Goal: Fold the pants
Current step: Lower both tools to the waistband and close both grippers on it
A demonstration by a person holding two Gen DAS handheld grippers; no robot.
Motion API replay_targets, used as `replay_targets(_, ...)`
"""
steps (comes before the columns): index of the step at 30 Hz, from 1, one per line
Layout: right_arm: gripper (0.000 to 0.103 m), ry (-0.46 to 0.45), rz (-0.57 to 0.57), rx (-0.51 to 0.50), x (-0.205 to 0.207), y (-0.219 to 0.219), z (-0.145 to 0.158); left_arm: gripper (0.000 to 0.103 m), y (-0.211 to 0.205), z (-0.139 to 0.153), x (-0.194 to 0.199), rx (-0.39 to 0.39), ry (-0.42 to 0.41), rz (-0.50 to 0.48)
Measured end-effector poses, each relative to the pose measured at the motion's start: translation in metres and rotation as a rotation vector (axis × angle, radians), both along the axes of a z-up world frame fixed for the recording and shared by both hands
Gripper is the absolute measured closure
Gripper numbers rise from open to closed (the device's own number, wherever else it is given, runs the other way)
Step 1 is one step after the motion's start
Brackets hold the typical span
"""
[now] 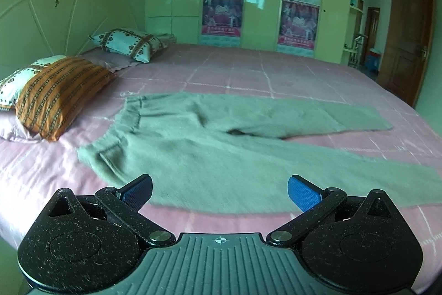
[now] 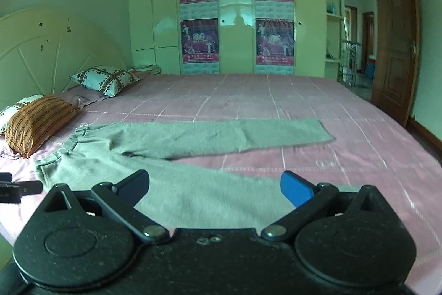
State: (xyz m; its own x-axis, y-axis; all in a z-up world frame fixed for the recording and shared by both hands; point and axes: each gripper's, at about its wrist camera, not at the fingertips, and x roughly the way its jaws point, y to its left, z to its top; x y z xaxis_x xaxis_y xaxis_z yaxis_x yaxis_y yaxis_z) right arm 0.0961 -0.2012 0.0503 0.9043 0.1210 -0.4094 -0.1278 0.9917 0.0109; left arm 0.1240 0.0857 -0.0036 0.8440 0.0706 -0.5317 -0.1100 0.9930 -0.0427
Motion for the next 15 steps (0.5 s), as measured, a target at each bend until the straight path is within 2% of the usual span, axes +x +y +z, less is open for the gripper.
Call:
replay_targets(6,0.007,0.036,0.046,0.006,0.072,0.02,0.011,0.0,0.037,0.013,0.067,0.083,-0.008,0.051)
replay_targets(10,0.009,0.051,0.07,0.004,0.116,0.037,0.008,0.0,0.067,0.01,0.112,0.065,-0.013,0.072)
replay_targets(13,0.02,0.065,0.099,-0.015,0.155,0.051,0.003,0.0,0.089,0.001,0.146,0.076,-0.004,0.109)
replay_targets(15,0.031,0.076,0.12,-0.025,0.179,0.059,0.0,0.0,0.105,-0.006,0.17,0.08,0.003,0.124)
